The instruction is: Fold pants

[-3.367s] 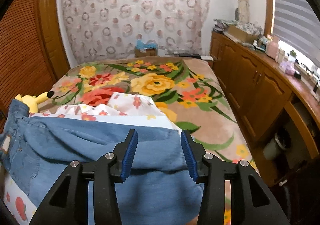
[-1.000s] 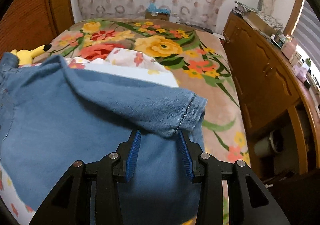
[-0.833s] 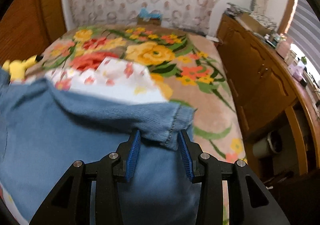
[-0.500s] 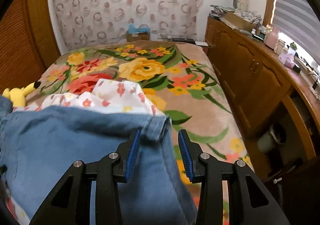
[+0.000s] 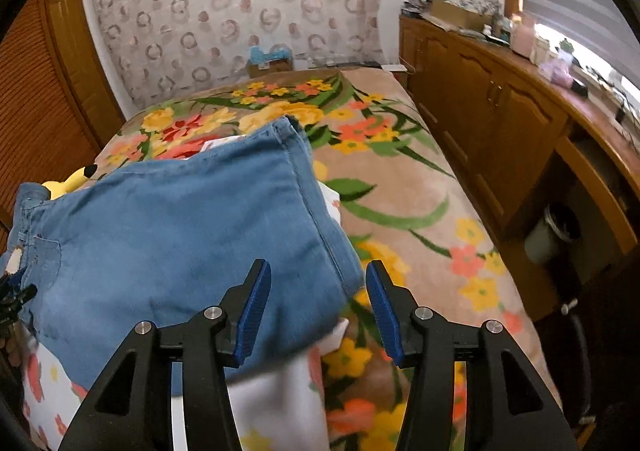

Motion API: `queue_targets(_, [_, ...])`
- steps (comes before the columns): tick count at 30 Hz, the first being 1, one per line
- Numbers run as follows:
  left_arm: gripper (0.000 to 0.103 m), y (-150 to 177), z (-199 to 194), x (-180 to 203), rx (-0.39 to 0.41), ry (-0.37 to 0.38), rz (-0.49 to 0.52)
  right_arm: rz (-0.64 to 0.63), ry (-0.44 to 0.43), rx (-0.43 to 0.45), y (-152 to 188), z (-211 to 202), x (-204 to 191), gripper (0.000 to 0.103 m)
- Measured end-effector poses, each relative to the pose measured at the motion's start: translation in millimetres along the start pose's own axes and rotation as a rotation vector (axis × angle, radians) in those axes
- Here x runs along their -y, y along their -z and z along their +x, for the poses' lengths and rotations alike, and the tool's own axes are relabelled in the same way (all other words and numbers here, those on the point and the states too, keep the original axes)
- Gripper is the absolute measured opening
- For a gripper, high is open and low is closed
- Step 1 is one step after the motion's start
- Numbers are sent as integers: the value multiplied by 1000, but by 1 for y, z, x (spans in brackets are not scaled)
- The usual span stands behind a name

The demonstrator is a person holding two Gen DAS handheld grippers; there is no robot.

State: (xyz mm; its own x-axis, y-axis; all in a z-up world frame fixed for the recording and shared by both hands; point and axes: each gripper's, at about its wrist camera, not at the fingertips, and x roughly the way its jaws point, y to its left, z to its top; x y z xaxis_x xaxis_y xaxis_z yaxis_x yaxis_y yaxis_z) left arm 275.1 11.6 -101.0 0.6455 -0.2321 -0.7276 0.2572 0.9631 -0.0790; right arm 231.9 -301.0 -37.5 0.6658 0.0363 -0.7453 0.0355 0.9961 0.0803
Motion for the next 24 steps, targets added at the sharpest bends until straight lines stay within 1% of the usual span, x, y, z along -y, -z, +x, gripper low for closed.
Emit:
queue_targets(5, [82,0,0,0,0,0,0,48,-19,-32,16,13,19,51])
queue_targets(8, [82,0,0,0,0,-1,1,72,-51,-42,18,20,26,51])
queue_targets(13, [82,0,0,0,0,0,0,96,-94,-65,10,30,28,51])
queue_targets(14, [82,0,0,0,0,0,0,98,-102,-69,4,34,27,48])
queue_targets(15, [82,0,0,0,0,0,0,99,-107,-68,3,38,30,41])
queue_targets(16, [82,0,0,0,1,1,-1,99,-109,-68,-1,34,28,20])
queue_targets(17, [82,0,0,0,1,3,-2,92,-97,-43,-2,31,30,5])
queue_targets(18, [82,0,0,0,2,4,-3,79,-86,-5,-3,14,22,5])
queue_targets(19, [82,1,0,1,2,5,-3,61,-94,24,-5,8,21,3])
queue_targets(24, [82,1,-1,1,6,-4,4,-3,-99,104,-13,-15,10,2])
